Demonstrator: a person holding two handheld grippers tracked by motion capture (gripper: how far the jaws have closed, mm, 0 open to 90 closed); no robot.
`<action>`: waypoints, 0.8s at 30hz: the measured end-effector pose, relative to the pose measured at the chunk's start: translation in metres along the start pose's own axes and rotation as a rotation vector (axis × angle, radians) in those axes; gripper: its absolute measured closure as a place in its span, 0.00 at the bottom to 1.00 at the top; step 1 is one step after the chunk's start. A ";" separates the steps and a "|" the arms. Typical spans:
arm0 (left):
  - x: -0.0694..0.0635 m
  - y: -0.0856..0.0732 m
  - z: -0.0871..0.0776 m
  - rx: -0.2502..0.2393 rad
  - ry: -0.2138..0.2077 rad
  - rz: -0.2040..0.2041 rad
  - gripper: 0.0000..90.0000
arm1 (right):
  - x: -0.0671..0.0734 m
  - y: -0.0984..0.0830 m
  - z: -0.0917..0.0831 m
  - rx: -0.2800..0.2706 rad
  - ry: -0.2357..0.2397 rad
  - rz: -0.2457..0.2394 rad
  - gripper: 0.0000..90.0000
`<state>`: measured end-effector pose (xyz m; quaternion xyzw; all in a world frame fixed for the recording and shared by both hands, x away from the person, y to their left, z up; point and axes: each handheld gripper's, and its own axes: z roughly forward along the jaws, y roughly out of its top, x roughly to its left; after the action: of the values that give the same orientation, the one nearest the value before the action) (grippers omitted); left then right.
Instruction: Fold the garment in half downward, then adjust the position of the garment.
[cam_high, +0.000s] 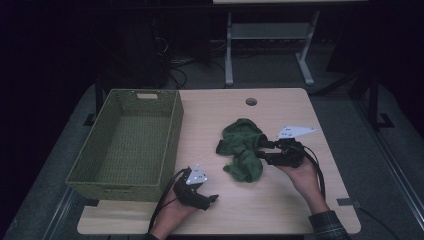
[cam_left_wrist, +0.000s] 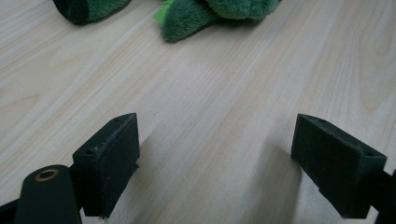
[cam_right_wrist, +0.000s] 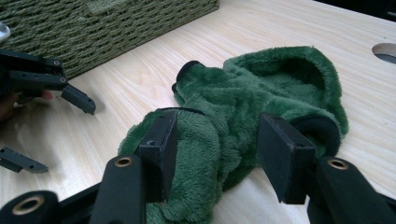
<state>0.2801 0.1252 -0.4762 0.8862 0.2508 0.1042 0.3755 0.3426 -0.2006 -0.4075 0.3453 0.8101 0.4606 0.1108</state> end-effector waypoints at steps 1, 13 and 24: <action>0.000 0.002 0.000 0.002 -0.001 -0.005 0.16 | 0.000 0.000 0.000 0.000 0.000 0.000 0.52; 0.010 0.032 -0.001 -0.035 0.004 -0.037 0.23 | -0.014 0.007 -0.006 -0.003 -0.014 0.013 0.50; 0.036 0.061 0.006 -0.047 0.029 -0.039 0.45 | -0.032 0.018 0.000 -0.009 -0.038 0.023 0.51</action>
<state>0.3350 0.1039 -0.4373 0.8704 0.2711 0.1156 0.3944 0.3738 -0.2157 -0.3972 0.3628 0.8016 0.4591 0.1224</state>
